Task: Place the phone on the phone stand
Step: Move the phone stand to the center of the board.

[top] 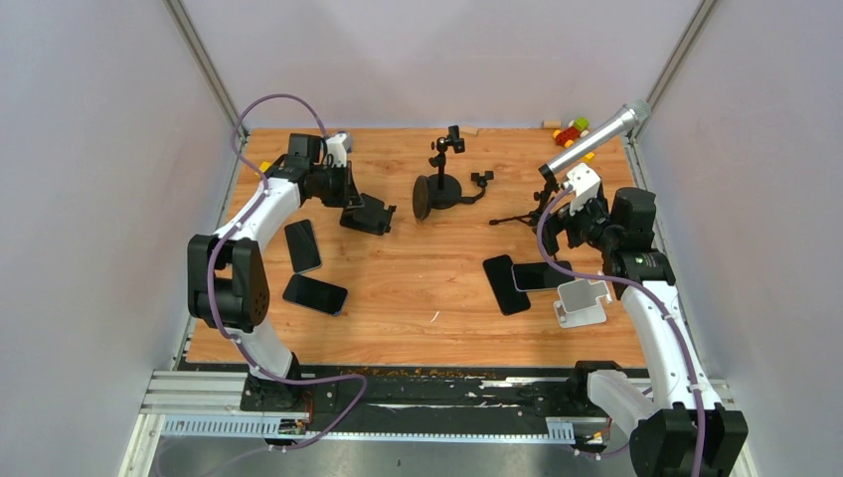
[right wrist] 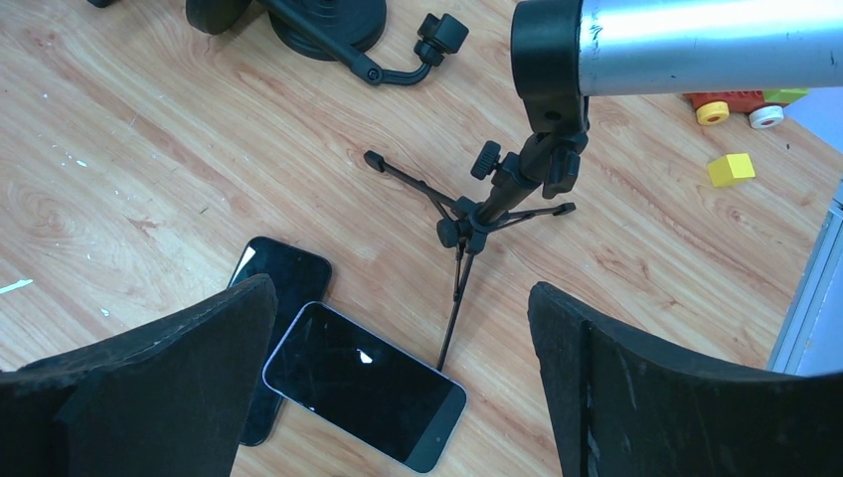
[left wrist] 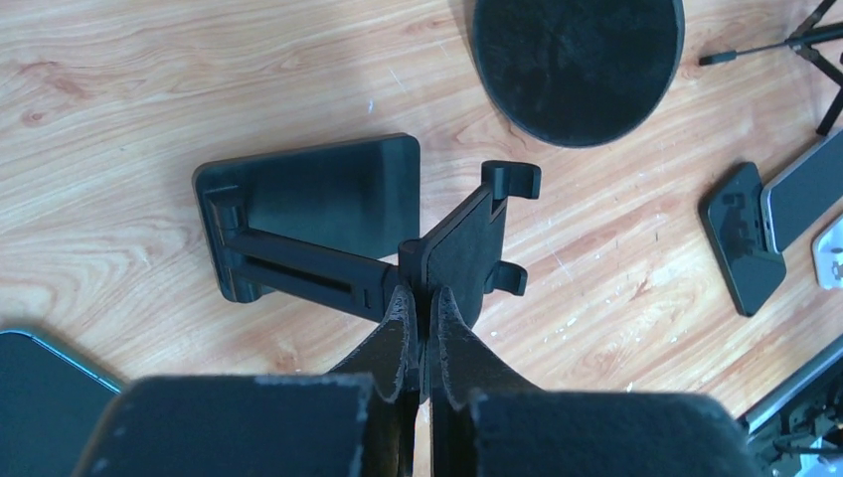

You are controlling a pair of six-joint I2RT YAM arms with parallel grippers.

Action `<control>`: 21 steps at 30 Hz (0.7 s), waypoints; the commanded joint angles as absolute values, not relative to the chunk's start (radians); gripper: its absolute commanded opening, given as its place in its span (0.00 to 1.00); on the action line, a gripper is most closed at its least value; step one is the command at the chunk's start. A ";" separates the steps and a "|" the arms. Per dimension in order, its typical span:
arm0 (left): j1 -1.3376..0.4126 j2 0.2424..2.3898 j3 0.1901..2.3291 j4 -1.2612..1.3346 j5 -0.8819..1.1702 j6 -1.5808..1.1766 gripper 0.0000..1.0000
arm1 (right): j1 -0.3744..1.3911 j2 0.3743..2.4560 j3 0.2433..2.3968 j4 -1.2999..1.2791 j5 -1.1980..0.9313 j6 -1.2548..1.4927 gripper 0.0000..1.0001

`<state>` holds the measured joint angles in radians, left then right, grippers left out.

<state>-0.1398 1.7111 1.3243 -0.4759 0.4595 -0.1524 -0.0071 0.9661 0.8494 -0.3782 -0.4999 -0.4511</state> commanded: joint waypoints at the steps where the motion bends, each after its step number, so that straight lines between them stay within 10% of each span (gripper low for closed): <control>1: -0.156 1.723 1.351 -0.586 0.496 -0.071 0.00 | -0.004 0.971 0.856 -0.356 -0.528 -0.459 1.00; 21: -0.242 1.623 1.297 -0.751 0.615 0.032 0.00 | 0.055 0.997 0.864 -0.379 -0.567 -0.466 1.00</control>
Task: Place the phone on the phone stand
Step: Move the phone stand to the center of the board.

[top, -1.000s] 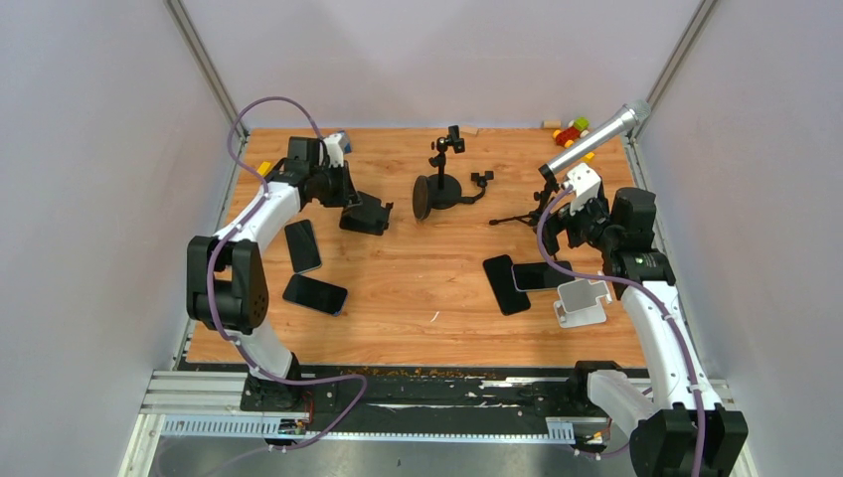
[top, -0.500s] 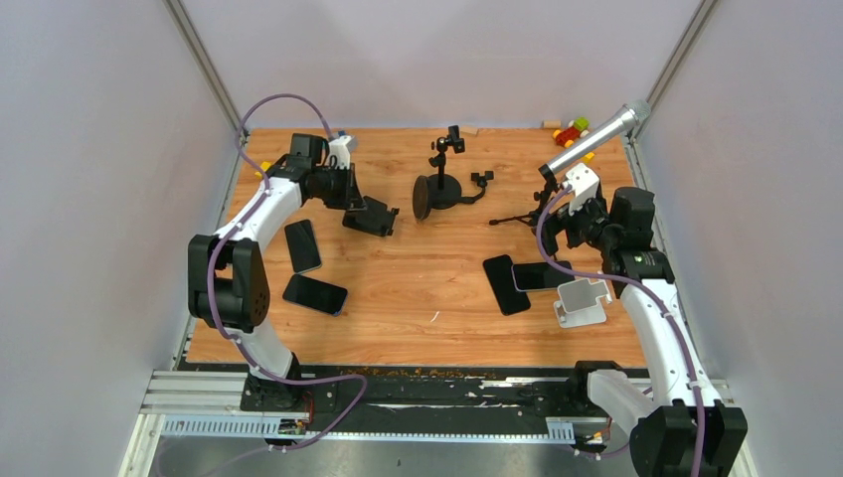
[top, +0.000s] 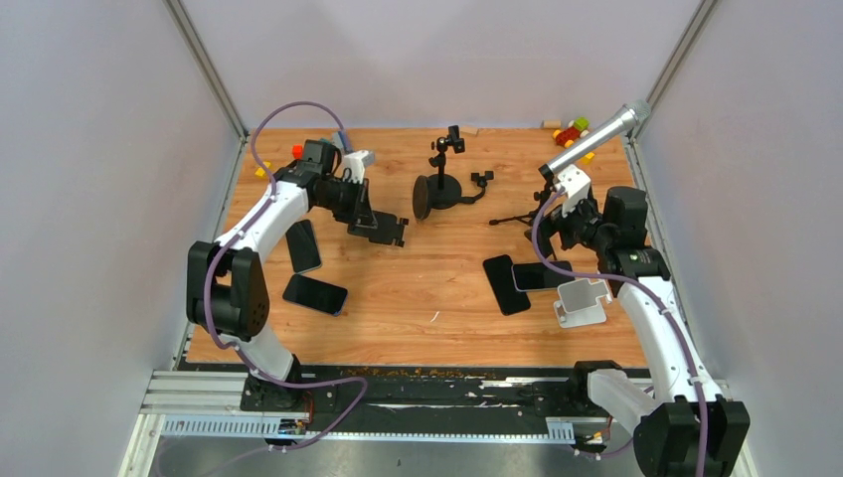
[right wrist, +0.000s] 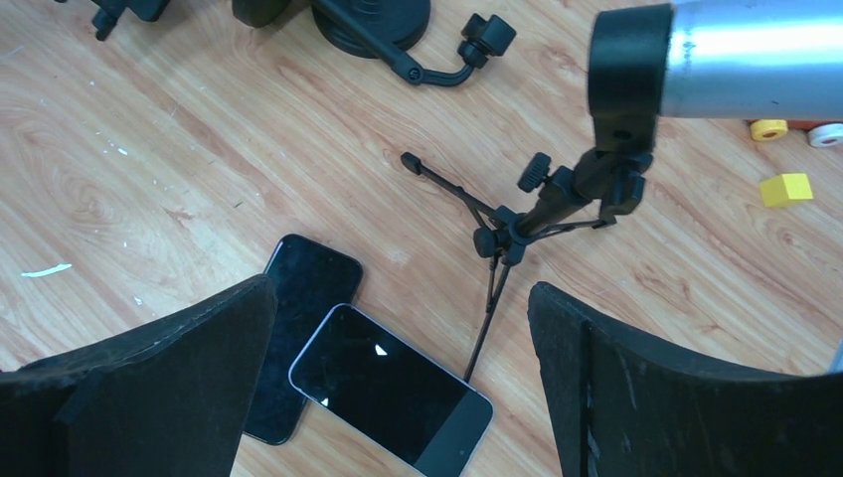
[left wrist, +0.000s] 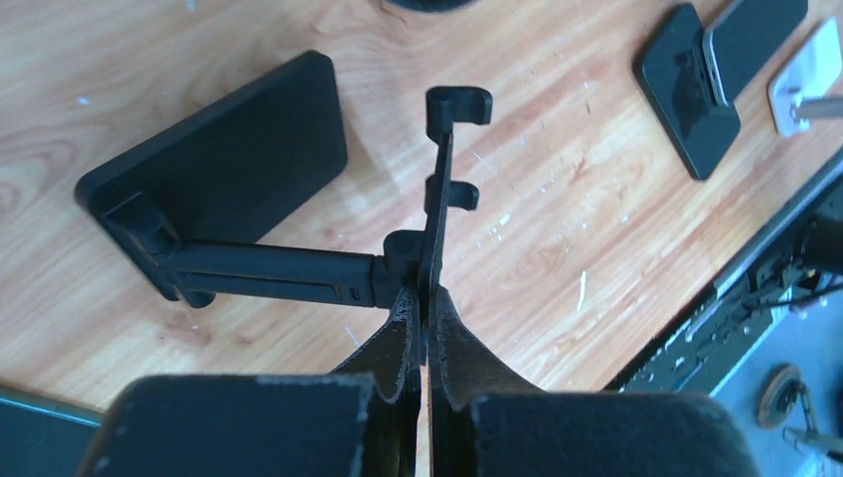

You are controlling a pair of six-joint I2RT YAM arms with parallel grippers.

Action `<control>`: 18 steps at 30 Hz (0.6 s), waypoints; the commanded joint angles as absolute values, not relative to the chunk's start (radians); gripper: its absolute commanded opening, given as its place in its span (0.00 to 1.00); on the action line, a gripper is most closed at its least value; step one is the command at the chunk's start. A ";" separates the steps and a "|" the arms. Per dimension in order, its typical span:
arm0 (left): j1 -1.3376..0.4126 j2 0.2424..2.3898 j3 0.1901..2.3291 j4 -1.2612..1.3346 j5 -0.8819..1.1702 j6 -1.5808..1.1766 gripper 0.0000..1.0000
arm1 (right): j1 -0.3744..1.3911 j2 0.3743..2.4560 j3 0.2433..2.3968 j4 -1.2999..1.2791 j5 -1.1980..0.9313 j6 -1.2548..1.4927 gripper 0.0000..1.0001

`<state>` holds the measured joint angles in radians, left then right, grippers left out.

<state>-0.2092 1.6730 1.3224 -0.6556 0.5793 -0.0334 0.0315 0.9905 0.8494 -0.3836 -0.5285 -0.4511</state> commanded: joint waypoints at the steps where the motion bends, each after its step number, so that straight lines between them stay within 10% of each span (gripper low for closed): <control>1: -0.250 1.619 1.294 -0.757 0.622 0.035 0.00 | 0.065 0.998 0.864 -0.380 -0.573 -0.470 1.00; 18: -0.262 1.715 1.411 -0.669 0.498 -0.049 0.00 | 0.165 1.024 0.862 -0.382 -0.528 -0.495 1.00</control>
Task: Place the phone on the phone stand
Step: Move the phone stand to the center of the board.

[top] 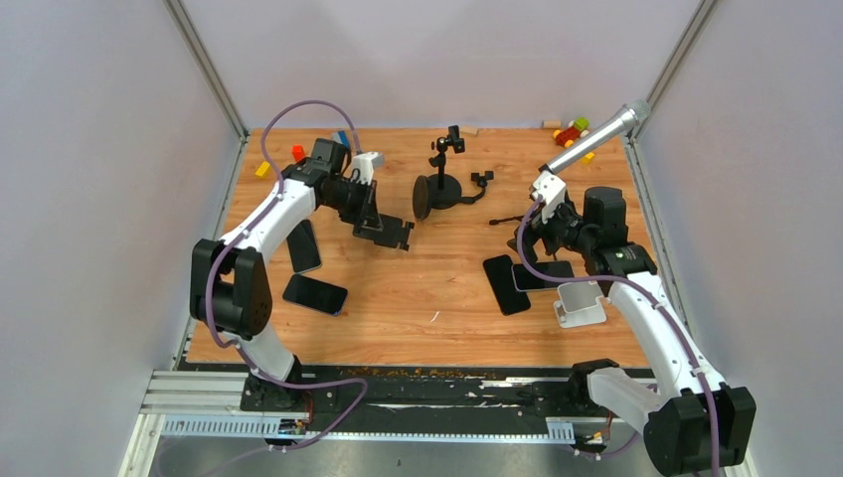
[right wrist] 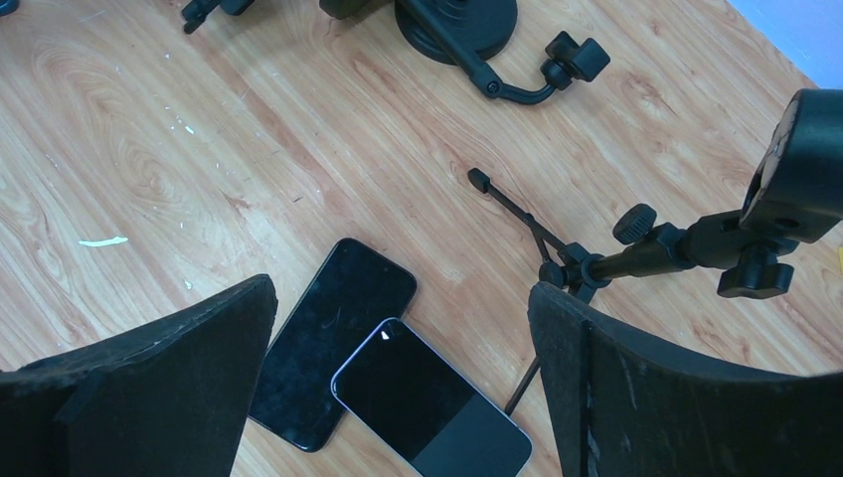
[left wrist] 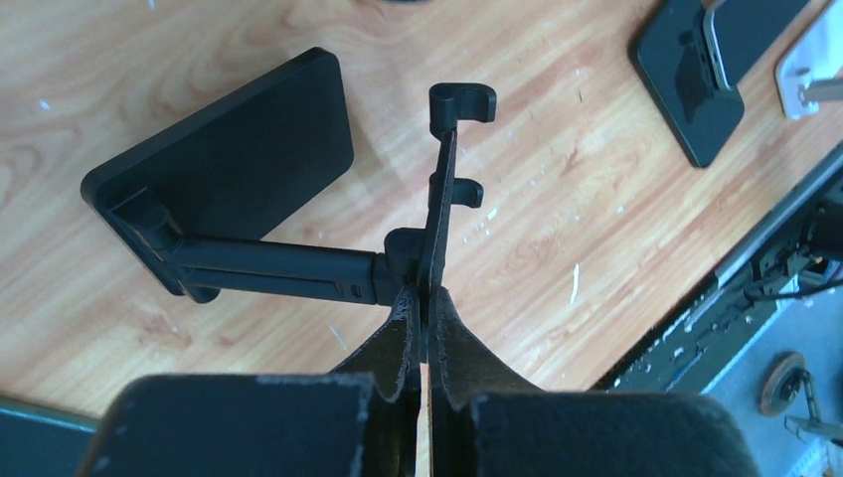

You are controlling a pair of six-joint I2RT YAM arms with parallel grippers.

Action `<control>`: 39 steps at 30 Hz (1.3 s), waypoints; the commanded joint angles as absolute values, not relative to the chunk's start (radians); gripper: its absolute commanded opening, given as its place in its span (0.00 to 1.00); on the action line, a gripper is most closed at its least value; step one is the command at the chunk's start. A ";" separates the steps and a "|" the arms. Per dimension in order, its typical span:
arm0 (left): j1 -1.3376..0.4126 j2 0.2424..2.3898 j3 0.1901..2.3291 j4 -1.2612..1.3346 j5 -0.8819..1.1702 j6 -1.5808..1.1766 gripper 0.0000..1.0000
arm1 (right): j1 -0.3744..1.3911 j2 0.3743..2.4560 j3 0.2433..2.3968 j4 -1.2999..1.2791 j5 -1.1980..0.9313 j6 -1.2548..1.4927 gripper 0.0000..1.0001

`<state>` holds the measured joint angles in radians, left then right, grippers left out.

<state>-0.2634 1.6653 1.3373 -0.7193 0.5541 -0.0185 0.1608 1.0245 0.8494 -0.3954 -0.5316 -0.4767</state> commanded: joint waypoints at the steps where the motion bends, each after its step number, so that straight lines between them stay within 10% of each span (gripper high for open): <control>1: -0.259 1.730 1.425 -0.664 0.496 -0.062 0.00 | 0.165 1.025 0.862 -0.383 -0.527 -0.496 1.00; 22: -0.193 1.722 1.323 -0.476 0.584 -0.221 0.67 | 0.168 1.049 0.864 -0.386 -0.517 -0.498 1.00; 39: -0.238 1.657 1.168 -0.214 0.629 -0.397 0.54 | 0.167 1.052 0.862 -0.386 -0.502 -0.507 1.00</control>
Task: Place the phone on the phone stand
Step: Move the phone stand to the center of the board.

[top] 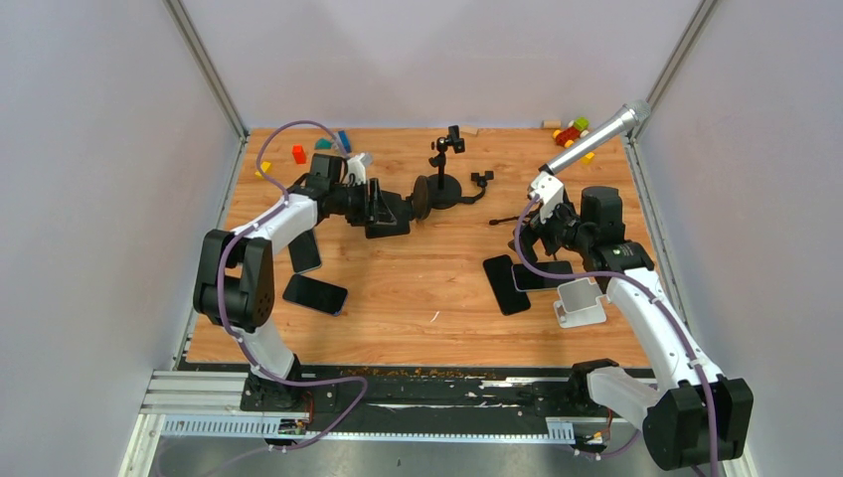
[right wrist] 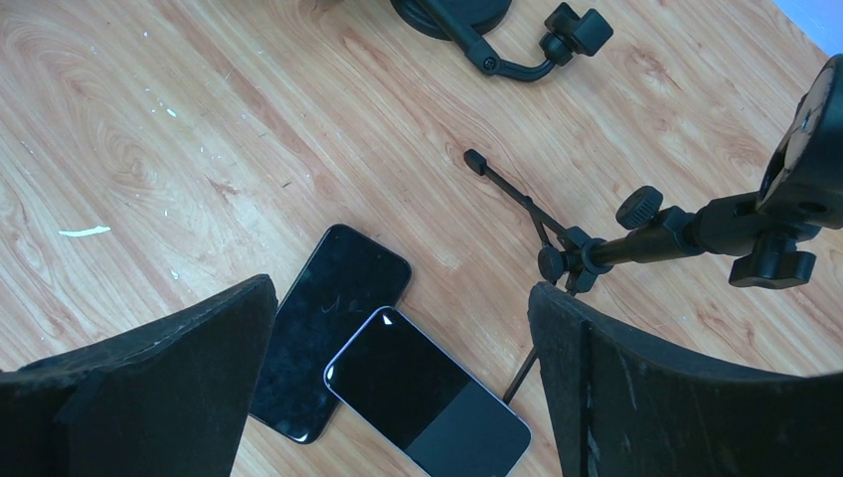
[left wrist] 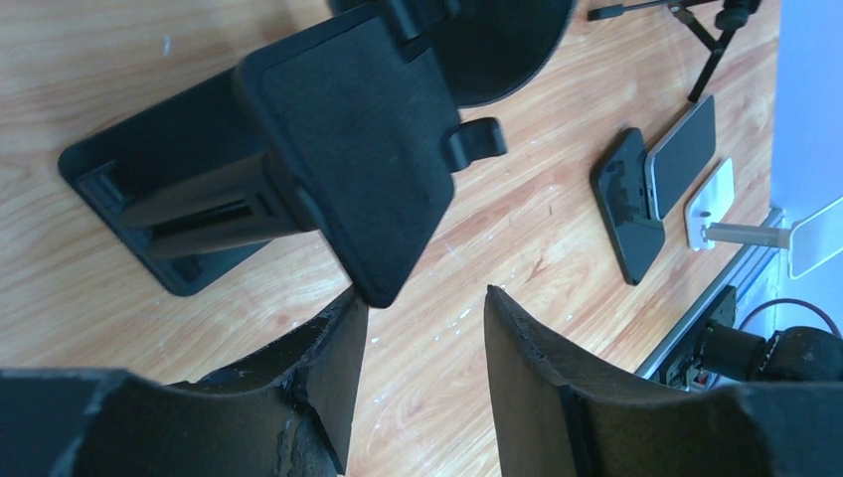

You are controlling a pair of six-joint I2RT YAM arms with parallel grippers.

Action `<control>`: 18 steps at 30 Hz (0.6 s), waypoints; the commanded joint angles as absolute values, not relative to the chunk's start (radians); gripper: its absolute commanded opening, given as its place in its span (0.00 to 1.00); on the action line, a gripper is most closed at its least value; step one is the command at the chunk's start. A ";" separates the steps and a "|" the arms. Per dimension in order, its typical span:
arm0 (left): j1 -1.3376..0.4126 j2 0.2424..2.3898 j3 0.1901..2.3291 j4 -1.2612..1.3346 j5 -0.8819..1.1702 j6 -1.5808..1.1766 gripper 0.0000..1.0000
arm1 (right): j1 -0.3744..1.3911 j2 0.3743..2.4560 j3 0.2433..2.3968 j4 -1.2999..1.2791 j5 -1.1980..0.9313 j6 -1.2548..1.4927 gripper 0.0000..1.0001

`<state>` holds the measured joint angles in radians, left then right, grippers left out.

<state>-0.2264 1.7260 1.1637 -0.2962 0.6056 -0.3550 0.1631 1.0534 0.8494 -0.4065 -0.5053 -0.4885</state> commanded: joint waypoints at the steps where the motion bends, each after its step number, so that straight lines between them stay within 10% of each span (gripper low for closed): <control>1: -0.238 1.658 1.172 -0.211 0.627 -0.399 0.54 | 0.168 1.052 0.861 -0.386 -0.501 -0.508 1.00; 18: -0.226 1.682 1.176 -0.163 0.611 -0.472 0.26 | 0.167 1.055 0.859 -0.387 -0.496 -0.517 1.00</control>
<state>-0.2352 1.7107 1.1645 -0.2356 0.5972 -0.4377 0.1631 1.0554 0.8494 -0.4065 -0.4980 -0.5003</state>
